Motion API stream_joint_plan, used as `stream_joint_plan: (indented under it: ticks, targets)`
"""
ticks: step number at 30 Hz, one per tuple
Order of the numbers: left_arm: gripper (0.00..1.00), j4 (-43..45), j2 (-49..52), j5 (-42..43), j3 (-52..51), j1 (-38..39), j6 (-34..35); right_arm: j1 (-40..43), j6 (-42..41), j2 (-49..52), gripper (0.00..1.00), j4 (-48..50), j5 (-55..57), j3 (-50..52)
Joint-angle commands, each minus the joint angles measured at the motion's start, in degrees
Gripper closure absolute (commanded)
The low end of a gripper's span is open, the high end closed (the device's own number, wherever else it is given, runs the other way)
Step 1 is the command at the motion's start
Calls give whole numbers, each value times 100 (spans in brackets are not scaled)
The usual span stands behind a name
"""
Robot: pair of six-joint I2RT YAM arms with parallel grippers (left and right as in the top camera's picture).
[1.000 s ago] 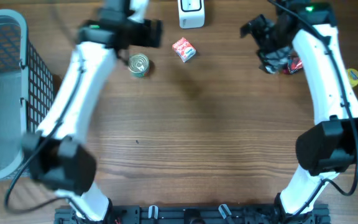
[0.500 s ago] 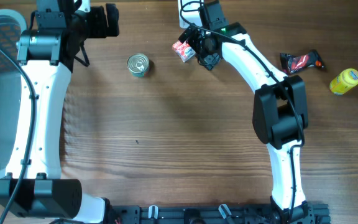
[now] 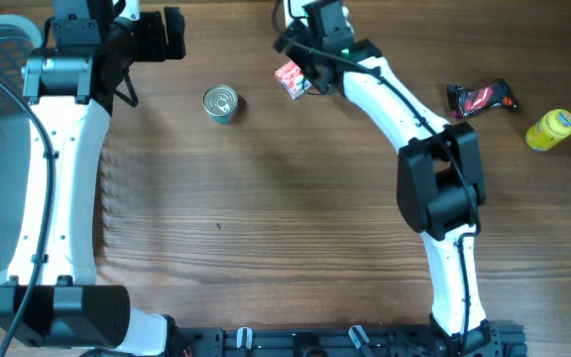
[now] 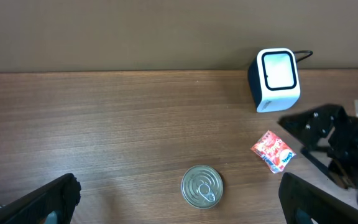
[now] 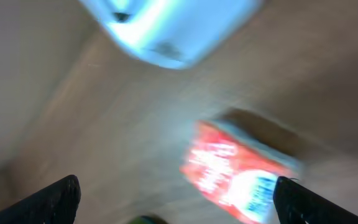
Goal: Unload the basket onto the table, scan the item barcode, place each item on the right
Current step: 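Grasp the Kleenex pack with the right gripper and lift it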
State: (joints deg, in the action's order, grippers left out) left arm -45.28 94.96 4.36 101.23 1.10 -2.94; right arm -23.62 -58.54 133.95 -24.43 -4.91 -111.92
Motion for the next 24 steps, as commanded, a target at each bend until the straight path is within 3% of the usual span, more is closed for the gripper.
stream_joint_plan:
  ticks: [1, 3, 6, 16, 24]
  targets:
    - [0, -4, -9, -42, -2, -28, -136, -173, 2107, 31, 0, 229, 348, -101]
    - [0, -2, -9, -44, -2, -28, -136, -170, 3023, 59, 0, 186, 345, -101]
    - [0, -2, -9, -39, -2, -26, -133, -175, 3506, 144, 0, 282, 337, -101]
    - [0, -46, -9, -39, -2, -26, -133, -225, 3755, 925, 0, 1283, 20, -101]
    - [0, -269, -9, -39, -2, -26, -129, -225, 3757, 1060, 4, 306, 553, -101]
